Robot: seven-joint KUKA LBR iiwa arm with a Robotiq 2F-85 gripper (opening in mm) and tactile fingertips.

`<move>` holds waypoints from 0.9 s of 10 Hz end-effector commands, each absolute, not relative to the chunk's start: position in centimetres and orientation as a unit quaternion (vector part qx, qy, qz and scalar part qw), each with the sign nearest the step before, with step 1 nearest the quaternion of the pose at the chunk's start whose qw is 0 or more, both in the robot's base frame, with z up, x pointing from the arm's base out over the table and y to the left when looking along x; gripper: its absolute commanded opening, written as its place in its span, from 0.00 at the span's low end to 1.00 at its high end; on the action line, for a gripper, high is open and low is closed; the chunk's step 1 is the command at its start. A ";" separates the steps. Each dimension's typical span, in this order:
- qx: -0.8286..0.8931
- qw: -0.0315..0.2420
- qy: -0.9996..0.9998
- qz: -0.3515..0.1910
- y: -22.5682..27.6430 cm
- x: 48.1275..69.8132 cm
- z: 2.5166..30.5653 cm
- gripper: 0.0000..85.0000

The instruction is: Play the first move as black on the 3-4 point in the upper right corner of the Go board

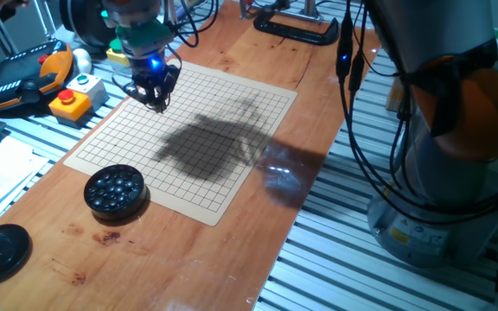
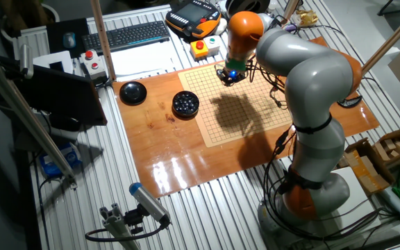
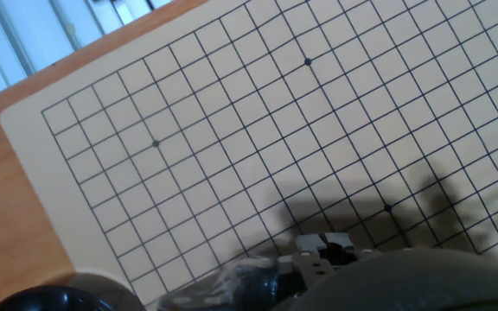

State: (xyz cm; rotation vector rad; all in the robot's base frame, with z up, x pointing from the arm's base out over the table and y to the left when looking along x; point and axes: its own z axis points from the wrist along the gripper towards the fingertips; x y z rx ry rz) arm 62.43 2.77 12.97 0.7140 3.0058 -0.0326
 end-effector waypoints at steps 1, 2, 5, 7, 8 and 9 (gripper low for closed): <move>0.232 0.028 0.972 -0.013 2.8 62.4 13.0 0.01; 0.237 0.032 0.971 -0.012 2.7 62.6 13.0 0.01; 0.249 0.048 0.967 -0.008 0.8 64.9 13.0 0.01; 0.263 0.054 0.963 -0.006 -0.6 66.1 12.8 0.01; 0.270 0.054 0.961 -0.004 -1.5 66.6 12.7 0.01; 0.275 0.053 0.960 -0.001 -2.3 67.1 12.7 0.01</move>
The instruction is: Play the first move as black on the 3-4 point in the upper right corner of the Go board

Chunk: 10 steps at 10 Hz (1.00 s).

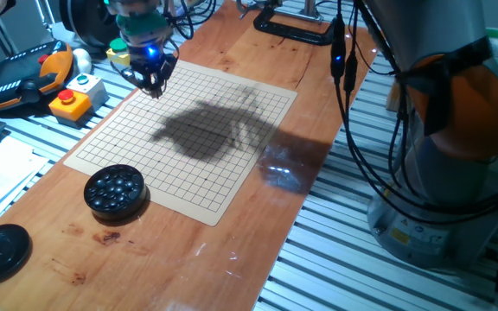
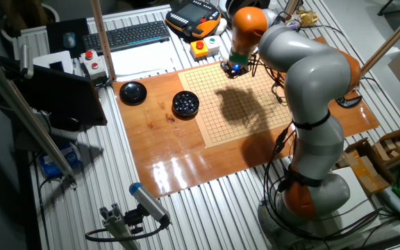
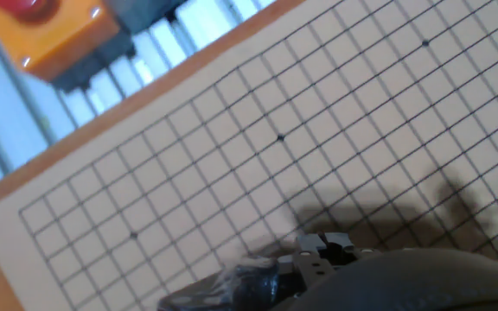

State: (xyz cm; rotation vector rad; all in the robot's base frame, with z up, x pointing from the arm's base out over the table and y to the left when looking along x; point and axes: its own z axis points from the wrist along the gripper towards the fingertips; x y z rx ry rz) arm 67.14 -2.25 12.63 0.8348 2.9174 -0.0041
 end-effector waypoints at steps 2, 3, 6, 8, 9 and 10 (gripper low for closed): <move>0.285 0.060 0.957 -0.007 -3.8 68.0 12.4 0.01; 0.292 0.063 0.954 -0.008 -4.5 68.3 12.2 0.01; 0.332 0.062 0.941 0.006 -6.0 68.5 11.5 0.01; 0.342 0.061 0.938 0.005 -6.1 68.5 11.1 0.01; 0.343 0.057 0.938 0.007 -6.1 68.5 11.1 0.01; 0.344 0.050 0.938 0.009 -6.1 68.5 11.1 0.01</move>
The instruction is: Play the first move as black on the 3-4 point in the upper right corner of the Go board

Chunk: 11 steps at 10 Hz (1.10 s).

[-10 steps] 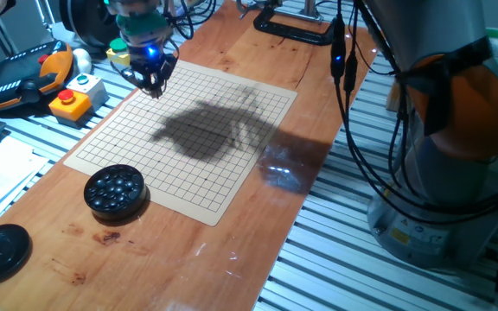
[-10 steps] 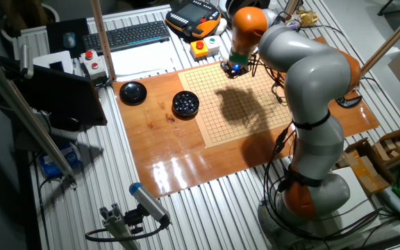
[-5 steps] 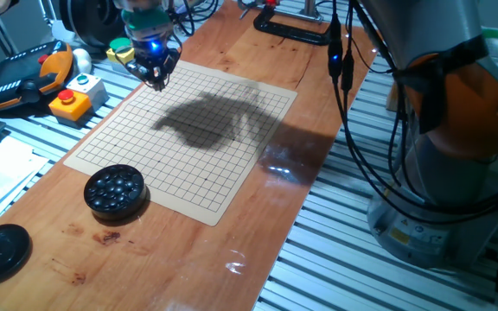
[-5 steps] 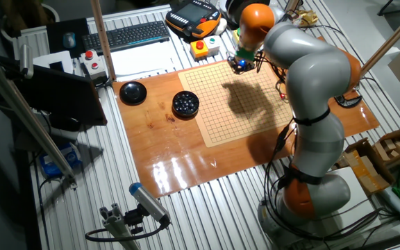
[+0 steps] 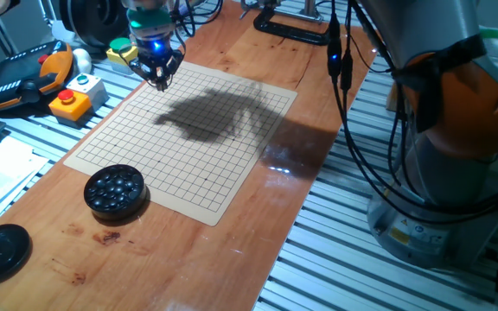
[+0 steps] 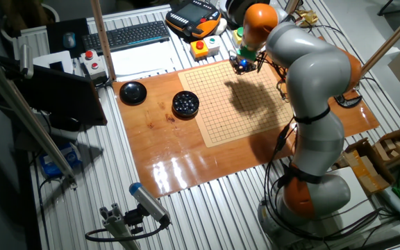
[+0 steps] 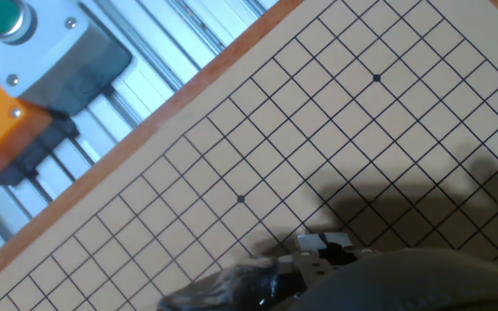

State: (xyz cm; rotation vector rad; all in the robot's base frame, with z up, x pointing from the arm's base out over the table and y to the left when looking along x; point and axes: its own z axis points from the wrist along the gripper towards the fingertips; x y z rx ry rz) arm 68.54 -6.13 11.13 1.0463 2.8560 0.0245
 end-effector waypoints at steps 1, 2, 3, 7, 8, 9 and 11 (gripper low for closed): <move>0.339 0.045 0.940 0.004 -6.1 68.5 11.1 0.01; 0.338 0.038 0.940 0.005 -6.1 68.5 11.1 0.01; 0.333 0.037 0.942 0.005 -6.1 68.5 11.1 0.01; 0.357 0.044 0.933 0.015 -6.1 68.5 11.1 0.01; 0.367 0.045 0.929 0.011 -6.1 68.5 11.1 0.01; 0.375 0.048 0.926 0.012 -6.3 68.7 11.1 0.01; 0.389 0.060 0.919 0.005 -8.0 70.1 11.7 0.01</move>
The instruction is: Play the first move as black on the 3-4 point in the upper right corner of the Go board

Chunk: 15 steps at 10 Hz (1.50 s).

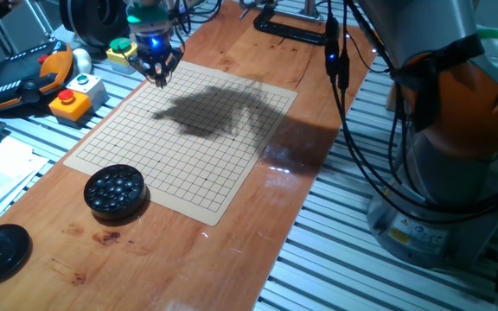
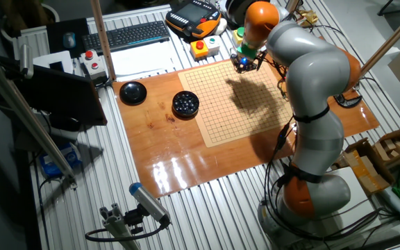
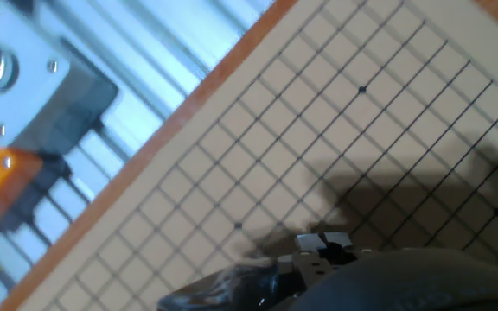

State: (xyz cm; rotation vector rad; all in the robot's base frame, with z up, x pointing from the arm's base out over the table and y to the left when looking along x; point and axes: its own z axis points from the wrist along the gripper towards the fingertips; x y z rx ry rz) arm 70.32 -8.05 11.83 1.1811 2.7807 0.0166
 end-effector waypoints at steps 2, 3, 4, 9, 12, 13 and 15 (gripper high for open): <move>0.392 0.060 0.918 0.008 -10.1 71.1 12.3 0.01; 0.393 0.061 0.917 0.006 -10.8 71.4 12.2 0.01; 0.400 0.065 0.914 0.007 -11.5 71.7 11.9 0.01; 0.405 0.089 0.910 0.010 -14.0 72.8 9.7 0.01; 0.417 0.089 0.904 0.016 -14.7 73.3 8.6 0.01; 0.421 0.088 0.903 0.019 -15.0 73.5 8.2 0.01; 0.422 0.087 0.902 0.014 -15.3 73.7 8.1 0.01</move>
